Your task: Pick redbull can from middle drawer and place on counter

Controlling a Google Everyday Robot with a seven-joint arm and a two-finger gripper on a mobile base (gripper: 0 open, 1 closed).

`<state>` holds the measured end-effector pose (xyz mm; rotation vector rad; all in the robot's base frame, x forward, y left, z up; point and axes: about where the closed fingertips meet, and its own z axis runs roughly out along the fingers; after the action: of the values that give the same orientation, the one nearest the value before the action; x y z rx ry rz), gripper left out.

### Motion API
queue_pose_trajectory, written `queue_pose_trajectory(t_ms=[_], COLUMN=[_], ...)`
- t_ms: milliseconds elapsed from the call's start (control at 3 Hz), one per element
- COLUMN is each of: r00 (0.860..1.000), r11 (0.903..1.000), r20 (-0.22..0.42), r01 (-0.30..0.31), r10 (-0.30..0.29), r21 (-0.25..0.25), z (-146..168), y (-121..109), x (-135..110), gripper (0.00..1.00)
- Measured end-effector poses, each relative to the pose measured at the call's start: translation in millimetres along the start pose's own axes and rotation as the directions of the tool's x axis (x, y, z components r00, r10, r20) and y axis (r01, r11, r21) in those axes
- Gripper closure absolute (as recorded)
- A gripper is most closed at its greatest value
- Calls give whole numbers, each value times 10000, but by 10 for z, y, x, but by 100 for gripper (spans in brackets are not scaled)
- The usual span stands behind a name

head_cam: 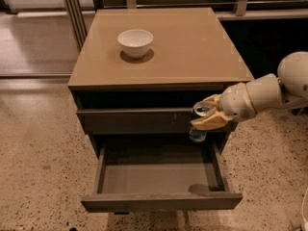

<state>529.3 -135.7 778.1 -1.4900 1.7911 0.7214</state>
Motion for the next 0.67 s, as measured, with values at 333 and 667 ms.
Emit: queue_pose_trajectory(t_ms=[333,667], r00=[9936,9936], r11=[9935,9935], r20=[-421,-422], r01=[1064,1064], r10=[-1047,-1047], r21=[402,397], z=[-723,-719], y=[138,138], x=[-1010,-1009], gripper=[100,100])
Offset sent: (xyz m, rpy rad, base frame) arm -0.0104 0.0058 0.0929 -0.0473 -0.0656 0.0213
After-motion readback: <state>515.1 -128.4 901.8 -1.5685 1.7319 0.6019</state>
